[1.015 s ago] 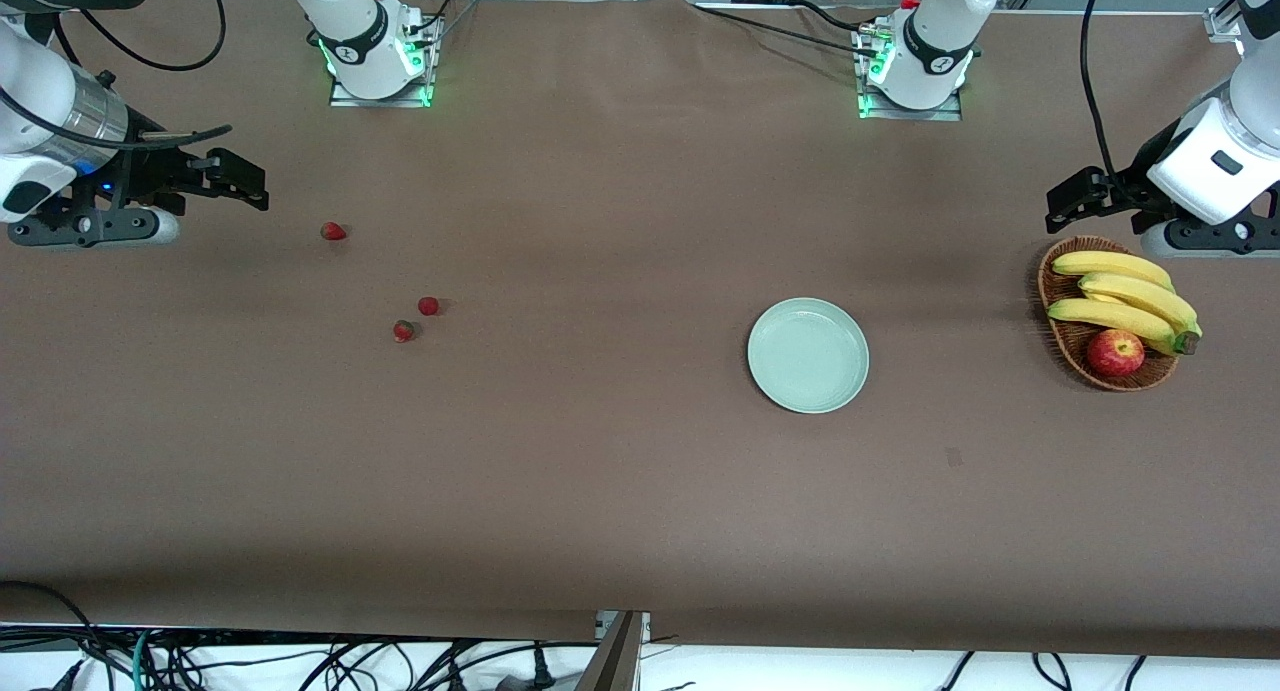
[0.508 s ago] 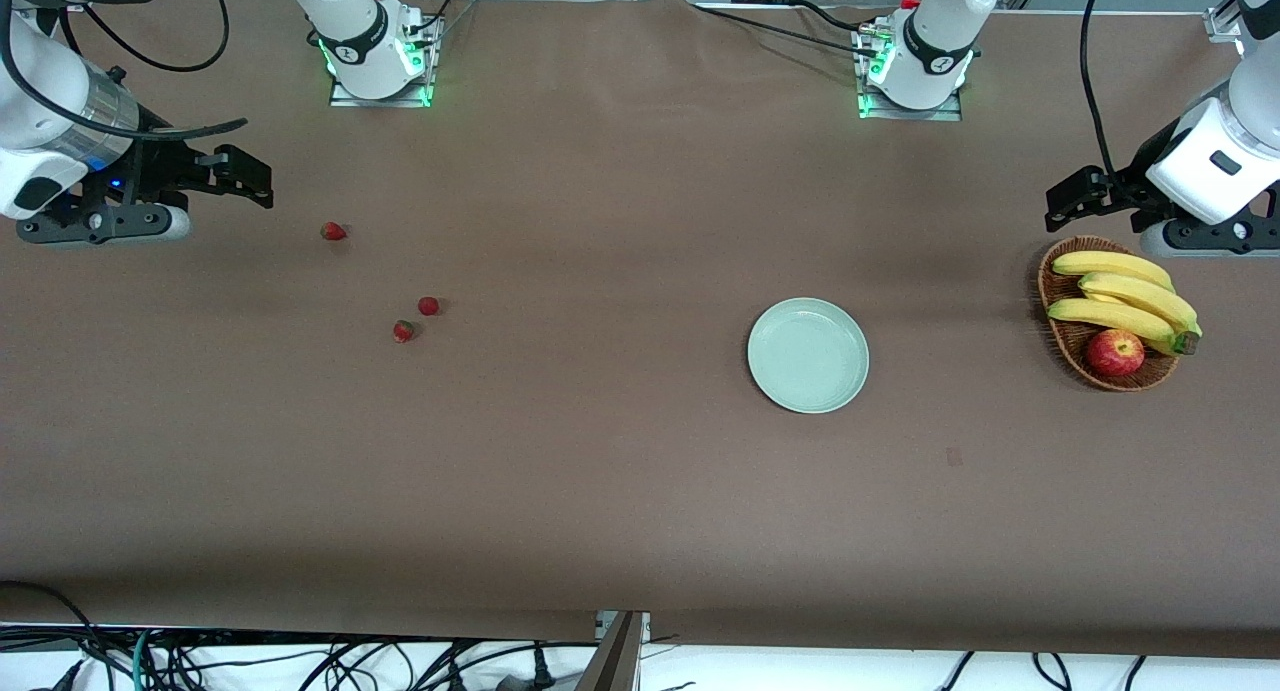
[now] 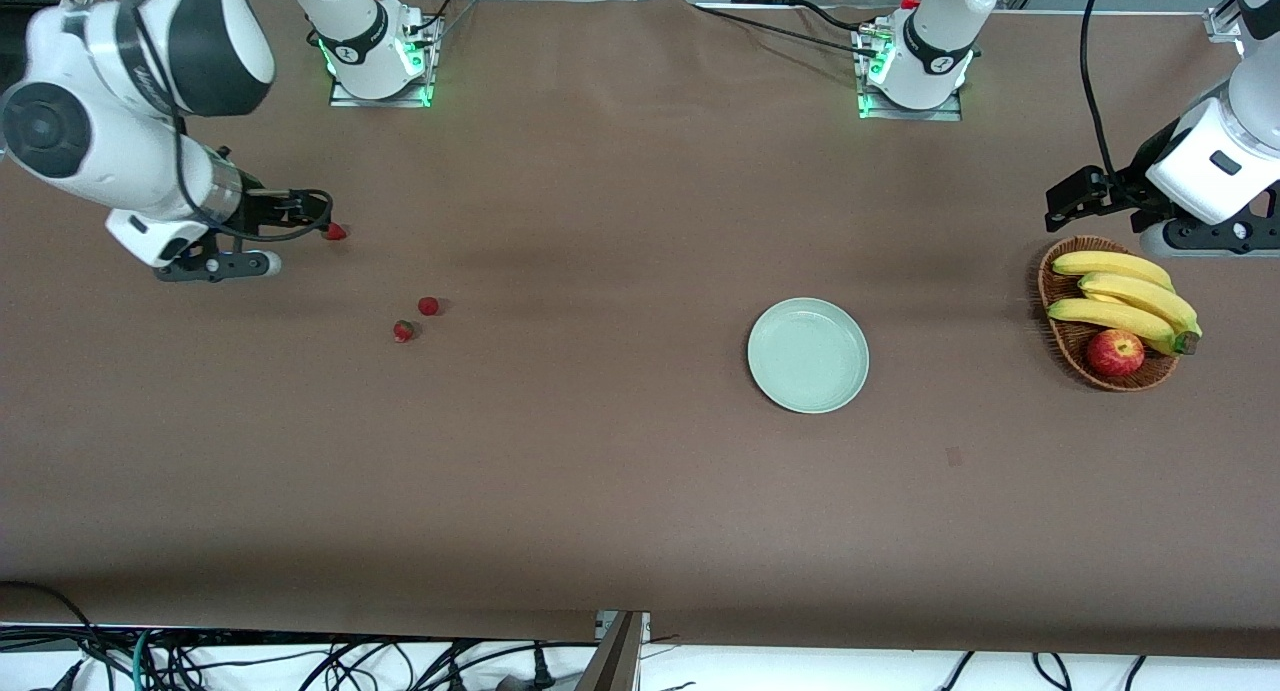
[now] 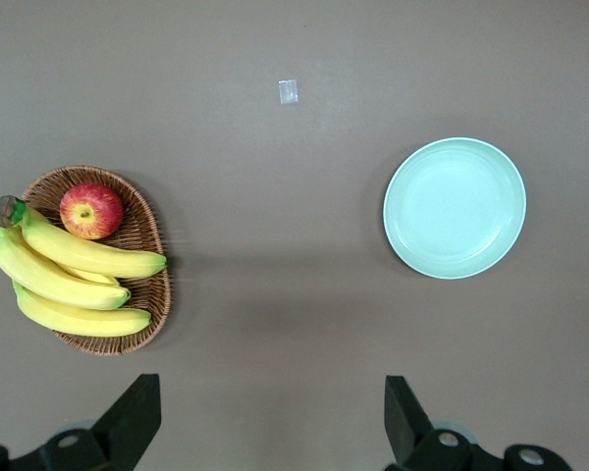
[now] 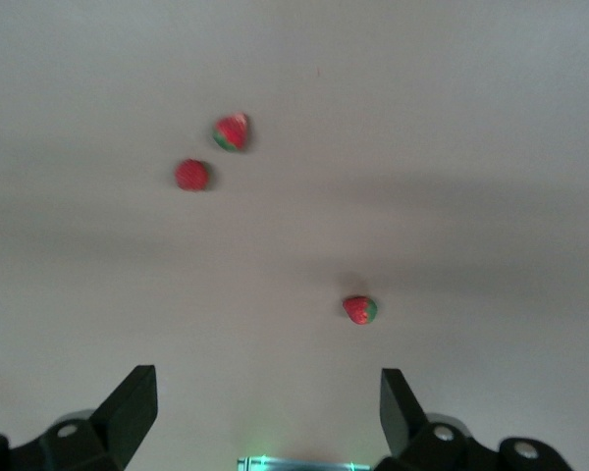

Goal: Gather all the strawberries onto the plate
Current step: 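Close the right gripper on the strawberry and lift it, then carry the strawberry with the right gripper toward the green plate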

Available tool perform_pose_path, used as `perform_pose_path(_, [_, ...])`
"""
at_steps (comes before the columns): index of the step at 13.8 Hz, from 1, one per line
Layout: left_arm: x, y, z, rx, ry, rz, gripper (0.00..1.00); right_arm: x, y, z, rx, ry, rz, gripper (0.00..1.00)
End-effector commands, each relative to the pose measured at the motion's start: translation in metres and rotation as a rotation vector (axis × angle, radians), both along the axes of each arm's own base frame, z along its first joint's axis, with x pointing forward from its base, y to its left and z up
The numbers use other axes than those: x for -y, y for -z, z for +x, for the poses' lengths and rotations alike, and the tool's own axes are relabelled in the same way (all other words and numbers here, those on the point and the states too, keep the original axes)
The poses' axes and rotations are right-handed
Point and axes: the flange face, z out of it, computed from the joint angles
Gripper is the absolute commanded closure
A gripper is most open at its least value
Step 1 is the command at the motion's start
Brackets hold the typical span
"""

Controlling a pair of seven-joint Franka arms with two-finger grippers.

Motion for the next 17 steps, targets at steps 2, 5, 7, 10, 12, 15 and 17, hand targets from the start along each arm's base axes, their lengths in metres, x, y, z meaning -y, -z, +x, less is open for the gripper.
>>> perform_pose_path(2, [0.001, -0.006, 0.003, -0.005, 0.02, -0.011, 0.0, 0.041, 0.058, -0.048, 0.041, -0.021, 0.025, 0.0])
perform_pose_path(5, [0.003, -0.006, 0.003, -0.005, 0.022, -0.011, 0.0, 0.075, 0.125, -0.082, 0.083, -0.003, 0.042, 0.0])
perform_pose_path(7, [0.003, -0.006, 0.003, -0.005, 0.022, -0.011, 0.0, 0.094, 0.165, -0.097, 0.093, 0.018, 0.034, 0.0])
perform_pose_path(10, [0.003, -0.006, 0.002, -0.005, 0.022, -0.011, 0.0, 0.101, 0.204, -0.107, 0.104, 0.026, 0.01, 0.0])
perform_pose_path(12, [0.003, -0.006, 0.002, -0.005, 0.022, -0.011, 0.0, 0.103, 0.227, -0.113, 0.11, 0.025, -0.008, 0.03])
perform_pose_path(15, [0.003, -0.006, 0.002, -0.006, 0.022, -0.011, 0.0, 0.105, 0.242, -0.117, 0.103, 0.034, -0.018, 0.14])
perform_pose_path(17, [0.003, -0.006, 0.002, -0.008, 0.022, -0.011, 0.0, 0.105, 0.243, -0.118, 0.098, 0.042, -0.019, 0.23])
